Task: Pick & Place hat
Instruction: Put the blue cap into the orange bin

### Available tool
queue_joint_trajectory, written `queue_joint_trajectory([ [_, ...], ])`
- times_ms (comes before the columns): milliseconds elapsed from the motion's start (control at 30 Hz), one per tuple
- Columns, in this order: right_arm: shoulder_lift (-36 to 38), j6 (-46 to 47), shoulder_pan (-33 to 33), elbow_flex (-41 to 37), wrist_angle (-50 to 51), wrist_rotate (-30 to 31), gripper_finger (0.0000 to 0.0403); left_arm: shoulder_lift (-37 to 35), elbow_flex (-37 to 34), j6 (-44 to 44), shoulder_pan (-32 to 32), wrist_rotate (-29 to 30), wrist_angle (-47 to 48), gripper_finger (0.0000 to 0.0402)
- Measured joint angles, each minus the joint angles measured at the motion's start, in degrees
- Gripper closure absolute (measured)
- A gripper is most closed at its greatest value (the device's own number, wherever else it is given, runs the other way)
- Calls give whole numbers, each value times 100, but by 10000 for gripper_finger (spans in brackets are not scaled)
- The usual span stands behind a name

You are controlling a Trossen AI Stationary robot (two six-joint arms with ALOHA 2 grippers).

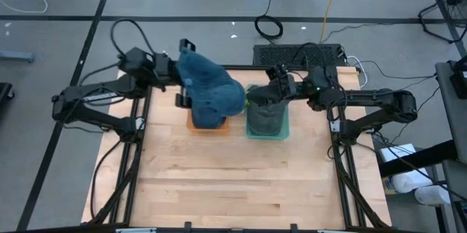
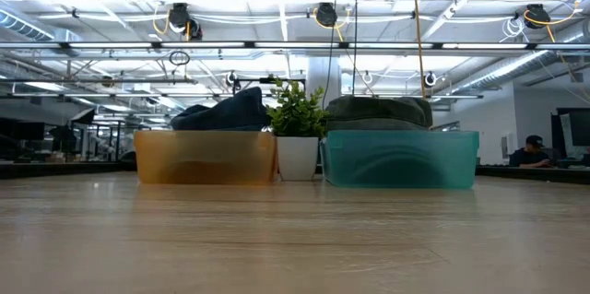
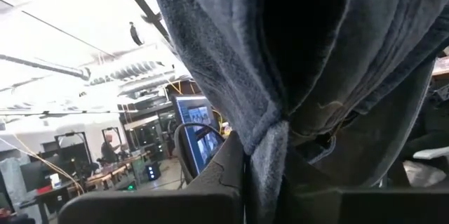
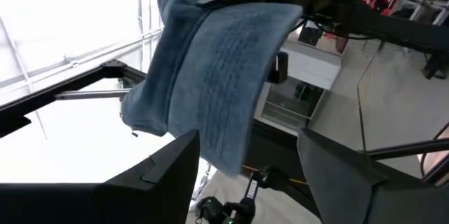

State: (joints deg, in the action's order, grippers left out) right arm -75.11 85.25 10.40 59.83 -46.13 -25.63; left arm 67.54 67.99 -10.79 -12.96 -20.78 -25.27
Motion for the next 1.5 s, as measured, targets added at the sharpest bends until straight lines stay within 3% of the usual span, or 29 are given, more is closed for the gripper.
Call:
queue_joint_trajectory([
  [633, -4, 212, -157, -2, -578, -14, 183, 827, 0, 47, 335, 207, -664, 383],
  [800, -4, 36, -259, -2, -577, 5, 234, 828, 0, 95, 335, 286, -613, 383],
  [1100, 4, -269, -309, -2, -671, 151, 391, 827, 0, 455, 335, 253, -363, 365],
  [1500, -14, -757, -296, -2, -886, 133, 400, 829, 4, 1158, 335, 313, -196, 321],
])
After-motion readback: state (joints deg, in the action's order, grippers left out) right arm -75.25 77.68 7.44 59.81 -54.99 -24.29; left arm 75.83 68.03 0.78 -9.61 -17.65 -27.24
